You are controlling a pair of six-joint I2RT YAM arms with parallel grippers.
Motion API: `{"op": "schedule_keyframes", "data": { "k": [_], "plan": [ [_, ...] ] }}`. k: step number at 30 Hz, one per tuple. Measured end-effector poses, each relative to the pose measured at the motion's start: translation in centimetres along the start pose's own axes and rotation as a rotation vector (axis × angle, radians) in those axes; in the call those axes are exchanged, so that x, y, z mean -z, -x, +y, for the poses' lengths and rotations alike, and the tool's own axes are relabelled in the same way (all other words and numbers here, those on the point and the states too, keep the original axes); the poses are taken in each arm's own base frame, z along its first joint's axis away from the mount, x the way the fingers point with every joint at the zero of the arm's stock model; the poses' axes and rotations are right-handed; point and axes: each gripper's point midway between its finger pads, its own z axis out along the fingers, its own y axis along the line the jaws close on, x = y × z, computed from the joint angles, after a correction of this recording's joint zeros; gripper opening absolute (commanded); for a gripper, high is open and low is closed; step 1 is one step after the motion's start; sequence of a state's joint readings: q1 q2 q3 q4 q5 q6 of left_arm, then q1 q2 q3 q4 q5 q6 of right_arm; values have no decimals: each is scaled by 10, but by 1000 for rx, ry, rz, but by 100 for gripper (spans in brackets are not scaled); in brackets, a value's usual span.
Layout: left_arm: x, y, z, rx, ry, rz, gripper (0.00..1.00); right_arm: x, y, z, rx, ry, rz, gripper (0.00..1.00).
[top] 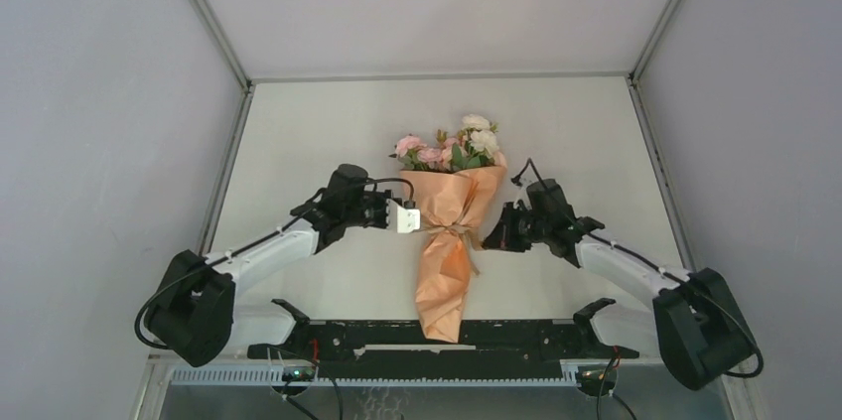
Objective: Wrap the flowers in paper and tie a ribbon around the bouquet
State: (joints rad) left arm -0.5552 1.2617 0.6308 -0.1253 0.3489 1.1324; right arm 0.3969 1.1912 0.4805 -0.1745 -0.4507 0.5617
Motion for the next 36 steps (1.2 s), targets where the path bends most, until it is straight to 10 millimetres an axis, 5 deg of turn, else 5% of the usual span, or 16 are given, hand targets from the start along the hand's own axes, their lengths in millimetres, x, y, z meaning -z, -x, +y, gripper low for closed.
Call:
{"op": "schedule_keyframes", "data": {
  "k": [6,18,36],
  "plan": [
    [-6,38,56,-55,196,-148,0,2,-39,41,172,71,65,0],
    [-63,76,109,-291,254,-320,0,-12,-84,34,189,-5,147,0],
    [-95,64,99,-312,150,-300,0,-21,-103,12,91,-35,167,0]
  ]
}}
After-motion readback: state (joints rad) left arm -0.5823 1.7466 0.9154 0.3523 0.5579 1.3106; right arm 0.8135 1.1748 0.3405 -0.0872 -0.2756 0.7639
